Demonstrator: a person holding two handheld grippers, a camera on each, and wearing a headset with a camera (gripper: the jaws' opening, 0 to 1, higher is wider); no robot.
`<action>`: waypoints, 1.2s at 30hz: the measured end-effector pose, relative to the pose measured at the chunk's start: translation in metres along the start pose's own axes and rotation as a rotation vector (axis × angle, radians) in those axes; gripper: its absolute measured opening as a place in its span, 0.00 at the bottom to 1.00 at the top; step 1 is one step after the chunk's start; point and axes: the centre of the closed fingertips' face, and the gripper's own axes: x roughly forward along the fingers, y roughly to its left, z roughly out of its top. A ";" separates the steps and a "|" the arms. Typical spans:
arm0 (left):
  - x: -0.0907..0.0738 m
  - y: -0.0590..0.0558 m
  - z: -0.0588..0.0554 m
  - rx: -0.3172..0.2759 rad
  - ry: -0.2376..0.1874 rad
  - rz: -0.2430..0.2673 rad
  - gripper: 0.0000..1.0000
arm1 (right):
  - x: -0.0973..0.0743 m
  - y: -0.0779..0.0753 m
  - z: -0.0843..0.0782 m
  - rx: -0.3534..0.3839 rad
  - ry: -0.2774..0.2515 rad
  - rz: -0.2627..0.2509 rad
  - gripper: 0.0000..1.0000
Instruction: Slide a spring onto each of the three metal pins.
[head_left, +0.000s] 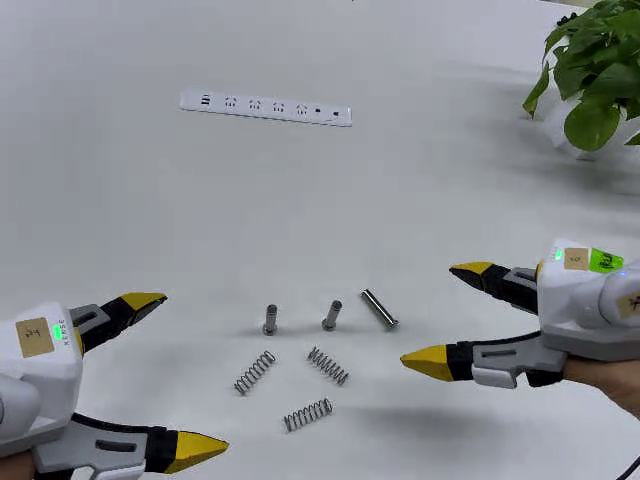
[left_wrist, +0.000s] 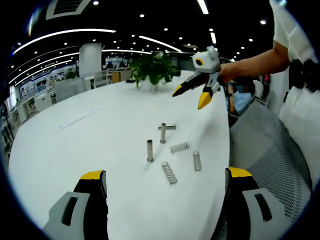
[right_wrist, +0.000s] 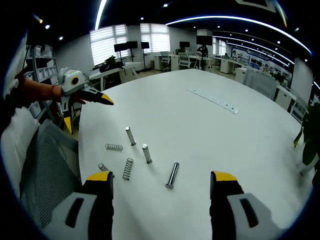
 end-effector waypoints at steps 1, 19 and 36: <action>0.000 0.000 0.000 -0.002 -0.001 0.000 1.00 | 0.003 -0.002 0.000 -0.001 0.003 -0.001 0.78; 0.006 0.005 -0.001 -0.027 -0.009 0.002 1.00 | 0.051 -0.029 0.003 0.091 0.161 -0.035 0.47; 0.010 0.010 -0.001 -0.060 -0.014 0.015 1.00 | 0.094 -0.035 -0.020 0.120 0.362 -0.019 0.23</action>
